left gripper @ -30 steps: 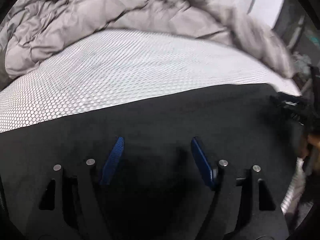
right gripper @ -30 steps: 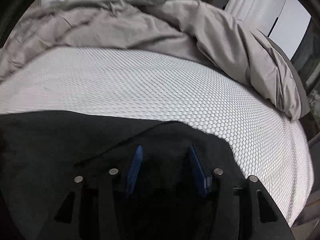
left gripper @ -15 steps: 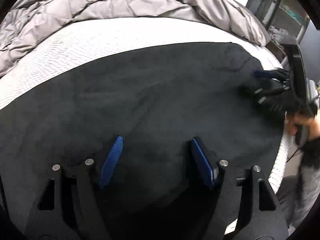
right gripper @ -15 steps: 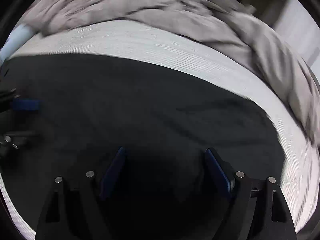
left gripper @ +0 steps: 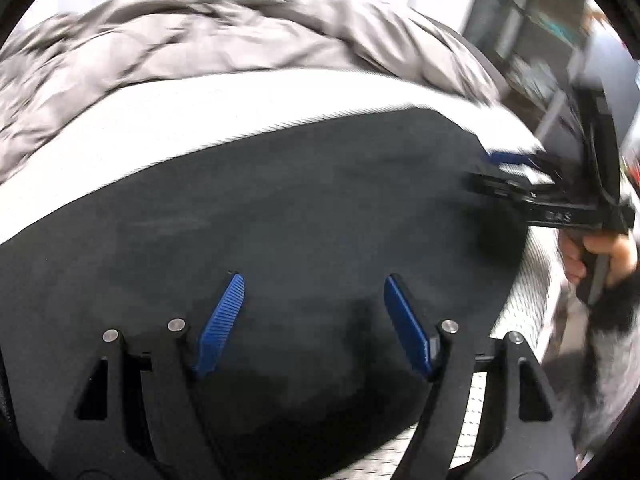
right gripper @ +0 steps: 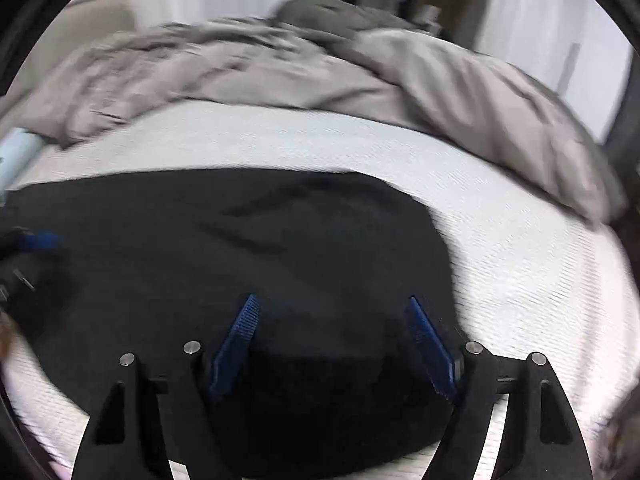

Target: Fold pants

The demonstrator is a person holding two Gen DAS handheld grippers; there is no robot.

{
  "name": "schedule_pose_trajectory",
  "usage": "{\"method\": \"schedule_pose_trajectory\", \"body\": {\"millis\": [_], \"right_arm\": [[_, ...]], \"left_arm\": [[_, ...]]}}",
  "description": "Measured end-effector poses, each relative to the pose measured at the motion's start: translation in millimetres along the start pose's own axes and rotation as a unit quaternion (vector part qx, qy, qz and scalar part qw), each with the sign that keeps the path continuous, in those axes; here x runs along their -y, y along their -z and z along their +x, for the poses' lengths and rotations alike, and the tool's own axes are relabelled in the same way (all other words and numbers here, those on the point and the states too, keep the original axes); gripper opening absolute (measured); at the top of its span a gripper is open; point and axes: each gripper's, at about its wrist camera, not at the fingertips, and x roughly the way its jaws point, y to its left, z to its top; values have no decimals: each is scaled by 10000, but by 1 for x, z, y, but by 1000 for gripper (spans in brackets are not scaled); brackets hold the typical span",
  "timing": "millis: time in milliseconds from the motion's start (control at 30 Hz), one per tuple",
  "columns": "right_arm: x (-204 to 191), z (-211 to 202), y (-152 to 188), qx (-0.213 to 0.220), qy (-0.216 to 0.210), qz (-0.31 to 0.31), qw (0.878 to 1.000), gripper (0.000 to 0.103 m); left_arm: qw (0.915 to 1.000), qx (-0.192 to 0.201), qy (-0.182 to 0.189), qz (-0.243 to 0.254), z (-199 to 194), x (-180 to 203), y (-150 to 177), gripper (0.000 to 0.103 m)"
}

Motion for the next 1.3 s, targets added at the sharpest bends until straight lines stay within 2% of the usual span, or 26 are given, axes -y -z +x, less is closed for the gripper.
{"method": "schedule_pose_trajectory", "body": {"millis": [33,100,133,200,267,400,567,667,700,767,867,967,1000,1067,1133,1200,1233,1300], "right_arm": [[-17,6,-1,-41,-214,-234,9995,78],[-40,18,1,-200,-380,-672,9968,78],[-50,26,4,-333,-408,-919,9944,79],[-58,40,18,-598,-196,-1429,9877,78],[-41,39,22,-589,-233,-1324,9892,81],[-3,32,22,-616,243,-792,9947,81],[-3,25,7,-496,359,-406,9973,81],[-40,22,-21,-178,-102,-482,9986,81],[-65,22,-33,-12,-323,-593,9977,81],[-106,33,-48,47,-673,-738,9950,81],[-162,57,-59,-173,-1107,-1100,9876,81],[-197,80,-50,-562,-994,-1644,9798,81],[-198,87,-46,-665,-905,-1794,9774,81],[-193,84,-45,-722,-1027,-1688,9776,81],[-185,83,-48,-837,-1072,-1570,9782,82],[-192,80,-52,-757,-1014,-1557,9797,82],[-198,78,-57,-655,-1079,-1510,9804,82],[-217,78,-67,-484,-1344,-1379,9801,82]], "left_arm": [[9998,-165,71,127,8,7,4,71],[9987,-396,-57,305,19,12,13,71],[9986,-383,-77,348,18,11,16,71],[9987,-422,-64,294,6,0,22,71],[9990,-411,-109,158,-7,-16,30,71],[9957,-445,-792,-154,-42,-76,58,72],[9825,-241,-1517,-1052,-99,-161,97,71],[9793,98,-1306,-1544,-129,-186,107,71],[9778,174,-1305,-1632,-134,-189,107,71],[9749,126,-1559,-1582,-130,-190,106,71],[9755,-268,-1760,-1296,-115,-189,107,71],[9785,-367,-1740,-1046,-118,-188,119,71],[9792,-383,-1733,-987,-122,-188,125,71],[9784,-356,-1752,-1036,-133,-186,136,71],[9790,-149,-1679,-1144,-151,-183,138,71],[9807,294,-1444,-1282,-165,-182,127,71],[9802,393,-1411,-1333,-167,-182,121,71],[9796,339,-1427,-1374,-157,-183,104,71]]}}
